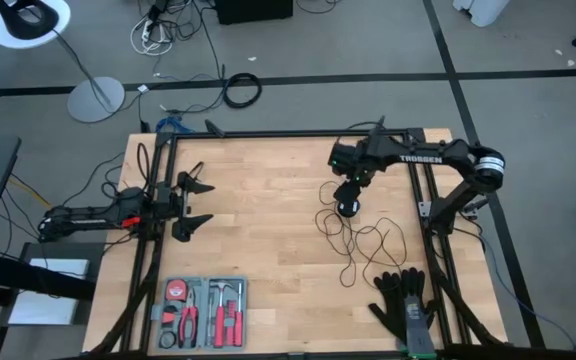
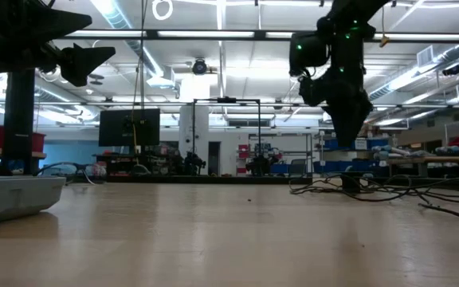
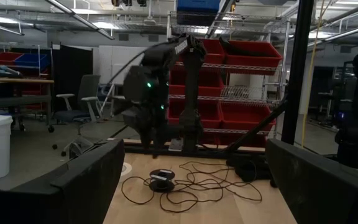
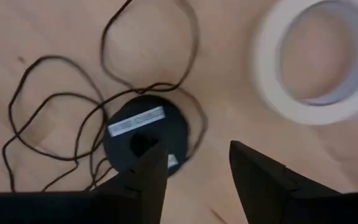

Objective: Coil cords
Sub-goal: Coil the black wire on the black spool

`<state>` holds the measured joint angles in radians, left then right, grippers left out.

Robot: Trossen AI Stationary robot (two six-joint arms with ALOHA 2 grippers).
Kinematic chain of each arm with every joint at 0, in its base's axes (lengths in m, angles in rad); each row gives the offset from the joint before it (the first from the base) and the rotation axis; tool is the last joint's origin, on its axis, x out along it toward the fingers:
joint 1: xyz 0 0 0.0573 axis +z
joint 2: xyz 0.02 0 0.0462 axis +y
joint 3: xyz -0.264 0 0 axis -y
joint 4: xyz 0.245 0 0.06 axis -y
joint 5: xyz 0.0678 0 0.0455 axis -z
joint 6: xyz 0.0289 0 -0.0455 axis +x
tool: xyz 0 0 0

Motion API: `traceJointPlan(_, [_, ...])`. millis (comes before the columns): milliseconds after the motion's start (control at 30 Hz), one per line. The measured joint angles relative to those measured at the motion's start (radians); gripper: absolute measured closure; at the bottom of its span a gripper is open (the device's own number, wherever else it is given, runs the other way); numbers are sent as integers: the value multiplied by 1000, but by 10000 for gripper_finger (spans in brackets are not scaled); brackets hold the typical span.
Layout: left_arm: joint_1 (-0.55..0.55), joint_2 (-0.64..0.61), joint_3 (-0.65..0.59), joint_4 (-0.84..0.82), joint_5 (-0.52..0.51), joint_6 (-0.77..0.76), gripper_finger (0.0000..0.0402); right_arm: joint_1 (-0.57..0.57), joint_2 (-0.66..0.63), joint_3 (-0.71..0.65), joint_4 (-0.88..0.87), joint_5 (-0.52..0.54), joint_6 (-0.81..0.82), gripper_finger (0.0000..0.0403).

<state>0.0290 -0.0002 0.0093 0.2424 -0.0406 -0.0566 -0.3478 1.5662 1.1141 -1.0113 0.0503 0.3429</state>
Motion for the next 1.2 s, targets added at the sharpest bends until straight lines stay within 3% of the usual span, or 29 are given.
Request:
traceJointPlan(467, [0, 0, 0, 0, 0, 0, 6, 65, -5, -275, 316, -14, 54, 229])
traceJointPlan(600, [0, 0, 0, 0, 0, 0, 6, 65, -10, -304, 375, -9, 82, 267])
traceJointPlan(667, [0, 0, 0, 0, 0, 0, 6, 69, -10, -296, 362, -9, 76, 301])
traceJointPlan(800, [0, 0, 0, 0, 0, 0, 6, 81, -16, -242, 280, 17, 41, 302])
traceJointPlan(900, [0, 0, 0, 0, 0, 0, 6, 91, -53, -176, 170, 99, 40, 305])
traceJointPlan(1000, [0, 0, 0, 0, 0, 0, 6, 103, -110, -108, 44, 173, 39, 305])
traceJointPlan(1200, [0, 0, 0, 0, 0, 0, 6, 121, -272, -8, -70, 193, 61, 306])
